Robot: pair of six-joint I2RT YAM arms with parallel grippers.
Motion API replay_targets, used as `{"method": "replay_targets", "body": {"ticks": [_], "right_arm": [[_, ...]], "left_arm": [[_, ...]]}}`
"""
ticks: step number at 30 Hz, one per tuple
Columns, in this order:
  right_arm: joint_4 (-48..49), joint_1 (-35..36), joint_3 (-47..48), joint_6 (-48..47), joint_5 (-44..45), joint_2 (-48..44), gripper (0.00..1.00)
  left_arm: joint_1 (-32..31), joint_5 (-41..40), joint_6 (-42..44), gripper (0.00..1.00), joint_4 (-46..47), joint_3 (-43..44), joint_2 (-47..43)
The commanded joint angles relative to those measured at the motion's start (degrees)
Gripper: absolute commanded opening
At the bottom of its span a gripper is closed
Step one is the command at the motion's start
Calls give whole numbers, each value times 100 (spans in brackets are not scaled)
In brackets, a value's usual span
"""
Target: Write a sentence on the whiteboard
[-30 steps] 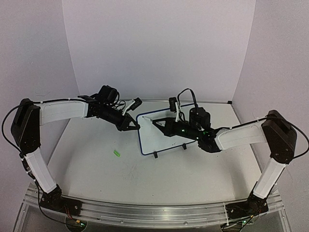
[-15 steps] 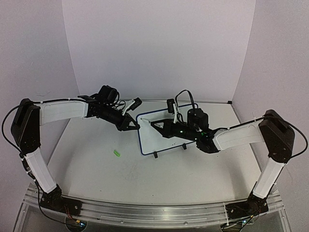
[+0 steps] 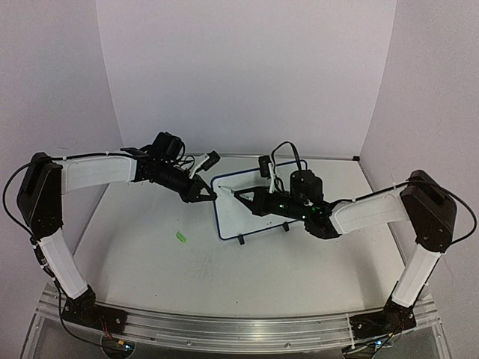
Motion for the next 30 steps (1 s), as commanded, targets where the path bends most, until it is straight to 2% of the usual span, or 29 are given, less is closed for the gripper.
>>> {"method": "replay_targets", "body": {"ticks": [1, 30], "right_arm": [[157, -1, -193, -59, 463, -323, 0], [27, 34, -354, 26, 238, -170, 0]], "left_arm": [[-32, -191, 157, 0, -78, -78, -117], [-32, -186, 152, 0, -89, -69, -155]]}}
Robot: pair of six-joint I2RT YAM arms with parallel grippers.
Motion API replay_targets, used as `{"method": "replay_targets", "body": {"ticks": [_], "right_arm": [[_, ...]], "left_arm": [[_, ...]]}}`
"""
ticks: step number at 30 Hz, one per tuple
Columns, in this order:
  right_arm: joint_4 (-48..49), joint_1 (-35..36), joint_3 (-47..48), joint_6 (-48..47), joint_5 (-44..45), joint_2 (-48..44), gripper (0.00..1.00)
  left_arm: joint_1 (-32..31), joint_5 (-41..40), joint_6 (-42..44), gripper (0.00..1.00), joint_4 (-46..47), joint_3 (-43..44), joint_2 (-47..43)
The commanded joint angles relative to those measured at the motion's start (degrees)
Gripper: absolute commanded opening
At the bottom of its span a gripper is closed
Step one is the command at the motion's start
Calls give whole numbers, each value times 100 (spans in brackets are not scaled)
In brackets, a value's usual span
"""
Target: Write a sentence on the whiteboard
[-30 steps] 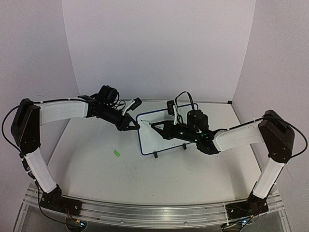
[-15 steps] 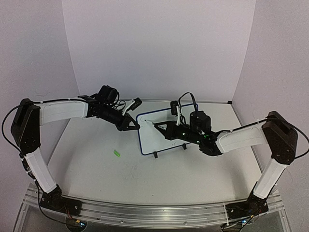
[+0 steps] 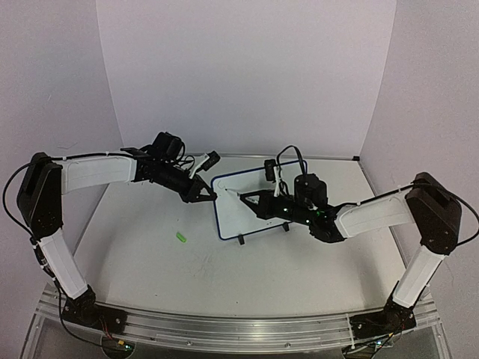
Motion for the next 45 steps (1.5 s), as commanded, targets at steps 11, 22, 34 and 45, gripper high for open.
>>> {"method": "replay_targets", "body": {"ticks": [11, 22, 34, 45], "right_arm": [[15, 159, 350, -37, -196, 309, 0], [187, 184, 118, 17, -330, -274, 0], [-58, 163, -142, -179, -28, -569, 0], [-536, -119, -202, -439, -504, -778, 0]], "left_arm": [[-32, -180, 143, 0, -88, -67, -151], [-35, -193, 147, 0, -96, -63, -168], [-40, -225, 152, 0, -124, -57, -166], [-41, -301, 162, 0, -158, -41, -168]]}}
